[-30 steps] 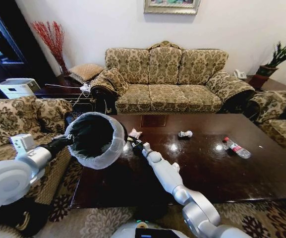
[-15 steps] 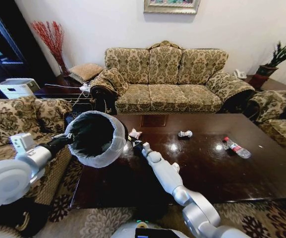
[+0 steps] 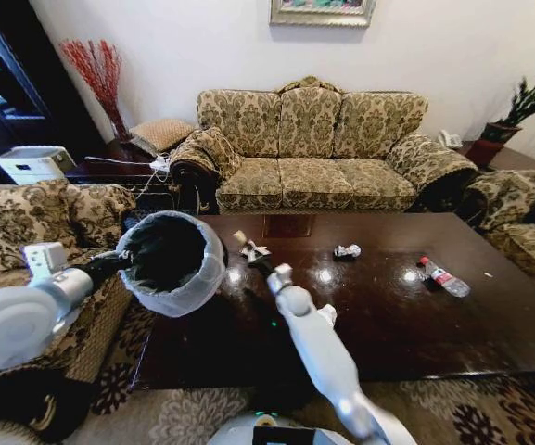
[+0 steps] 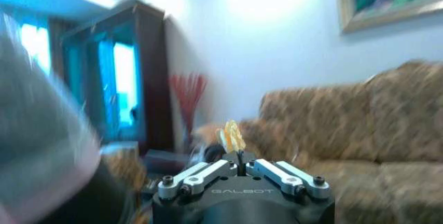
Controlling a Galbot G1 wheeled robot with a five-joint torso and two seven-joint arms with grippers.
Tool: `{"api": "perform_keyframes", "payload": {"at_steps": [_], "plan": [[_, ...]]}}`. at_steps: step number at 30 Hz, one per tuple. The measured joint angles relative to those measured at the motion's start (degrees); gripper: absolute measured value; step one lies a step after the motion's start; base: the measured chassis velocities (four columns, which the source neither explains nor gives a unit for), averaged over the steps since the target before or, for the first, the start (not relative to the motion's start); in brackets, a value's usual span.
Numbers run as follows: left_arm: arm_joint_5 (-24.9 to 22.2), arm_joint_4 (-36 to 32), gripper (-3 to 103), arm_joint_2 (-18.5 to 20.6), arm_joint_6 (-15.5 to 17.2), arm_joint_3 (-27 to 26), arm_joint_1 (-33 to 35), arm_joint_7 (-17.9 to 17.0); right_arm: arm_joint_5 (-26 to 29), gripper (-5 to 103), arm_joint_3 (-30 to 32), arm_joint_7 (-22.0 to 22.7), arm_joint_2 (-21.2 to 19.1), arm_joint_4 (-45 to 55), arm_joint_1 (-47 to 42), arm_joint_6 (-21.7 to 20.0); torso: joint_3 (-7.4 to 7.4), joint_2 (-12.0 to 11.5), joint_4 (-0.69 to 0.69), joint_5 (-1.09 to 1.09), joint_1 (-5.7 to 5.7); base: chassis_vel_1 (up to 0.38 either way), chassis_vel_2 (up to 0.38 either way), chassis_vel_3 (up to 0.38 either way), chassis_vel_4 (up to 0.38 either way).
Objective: Move to the front of the table and place the trash on the table into the trash bin.
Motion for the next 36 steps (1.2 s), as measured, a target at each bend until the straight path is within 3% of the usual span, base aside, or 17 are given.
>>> {"api": "perform_keyframes", "payload": {"at_steps": [5,8,10,13,16,26,30,32,33,34,36], "plan": [[-0.61,1.50,0,1.66,0.65,1.45,-0.73,-0.86,2.32,0,1.62,-0.24,-3.51,8.87,-3.67,0.46,0.00,0.00,0.01,0.01,0.00,0.000,0.000,0.000,0.000],[-3.59,2.60,0,4.21,3.08,3.51,-1.64,-2.18,2.75,0,1.48,-0.94,-8.74,22.73,-8.34,0.69,-0.01,0.00,0.02,-0.01,0.00,0.000,0.000,0.000,0.000],[-4.19,2.79,0,4.94,3.60,3.88,-1.69,-2.18,3.37,0,0.71,-1.08,-10.10,25.20,-9.16,0.18,0.00,0.00,0.02,-0.02,0.00,0.000,0.000,0.000,0.000],[-5.04,3.04,0,7.49,4.07,5.51,-2.58,-2.20,5.24,0,-3.32,-1.17,-14.35,32.70,-11.24,-1.79,-0.01,0.01,0.01,0.02,0.00,0.000,0.000,0.000,0.000],[-5.11,2.01,0,7.96,3.71,6.26,-3.21,-2.19,5.52,0,-7.82,-1.00,-16.05,35.14,-11.68,-3.07,0.00,0.00,0.01,0.00,0.00,0.000,0.000,0.000,0.000],[-4.85,-3.95,0,6.34,3.41,5.55,-3.01,-2.14,2.90,-1,-20.47,0.61,-14.13,31.82,-7.55,-6.77,0.00,0.00,0.02,-0.01,0.00,0.000,0.000,0.000,0.000],[-4.85,-5.44,0,5.60,3.28,5.06,-2.81,-2.03,1.62,15,-22.35,1.74,-11.62,30.12,-6.44,-7.04,0.00,0.00,0.03,-0.01,0.01,0.000,0.000,0.000,0.000],[-4.85,-5.50,0,5.47,3.26,5.05,-2.79,-2.03,1.59,15,-22.45,1.75,-11.35,30.12,-6.44,-7.04,0.00,0.00,0.03,-0.01,0.01,0.000,0.000,0.000,0.000],[-4.83,-5.38,0,5.19,3.21,5.03,-2.73,-2.01,1.54,26,-22.53,1.68,-10.97,30.21,-6.57,-6.65,0.00,0.00,0.03,-0.01,0.01,0.000,0.000,0.000,0.000],[-4.82,-5.16,0,5.10,3.20,5.03,-2.73,-1.97,1.58,26,-22.51,1.64,-10.92,30.35,-6.68,-6.21,0.00,0.00,0.03,-0.01,0.00,0.000,0.000,0.000,0.000],[-4.64,-4.22,0,4.94,3.16,5.03,-2.82,-1.90,2.02,36,-21.90,1.41,-10.93,31.36,-7.21,-4.56,0.00,0.00,0.03,-0.01,0.00,0.000,0.000,0.000,0.000]]}}
